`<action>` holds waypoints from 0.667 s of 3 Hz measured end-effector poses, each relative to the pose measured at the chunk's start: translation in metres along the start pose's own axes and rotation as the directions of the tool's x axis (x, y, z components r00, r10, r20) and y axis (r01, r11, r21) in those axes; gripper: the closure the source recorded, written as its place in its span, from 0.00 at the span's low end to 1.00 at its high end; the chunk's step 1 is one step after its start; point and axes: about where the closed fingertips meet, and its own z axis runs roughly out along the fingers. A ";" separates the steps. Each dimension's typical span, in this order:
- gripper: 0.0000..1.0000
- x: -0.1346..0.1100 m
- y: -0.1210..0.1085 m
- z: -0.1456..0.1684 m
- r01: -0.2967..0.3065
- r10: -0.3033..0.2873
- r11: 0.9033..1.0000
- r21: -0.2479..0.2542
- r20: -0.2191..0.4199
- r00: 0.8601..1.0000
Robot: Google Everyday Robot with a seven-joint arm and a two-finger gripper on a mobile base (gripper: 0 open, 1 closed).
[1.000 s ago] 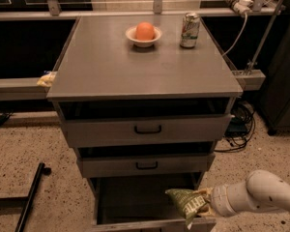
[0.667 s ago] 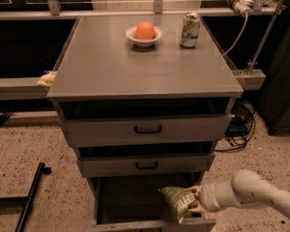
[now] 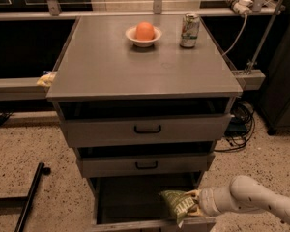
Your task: Place green jalapeno chip bag into bottom drawer
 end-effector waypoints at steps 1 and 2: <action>1.00 0.031 -0.011 0.026 0.061 -0.060 0.997 0.049 -0.019 0.998; 1.00 0.059 -0.020 0.062 0.101 -0.101 0.993 0.067 0.004 0.995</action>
Offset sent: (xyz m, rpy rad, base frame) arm 0.0633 -0.0135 -0.1318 0.0114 -0.1739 0.0550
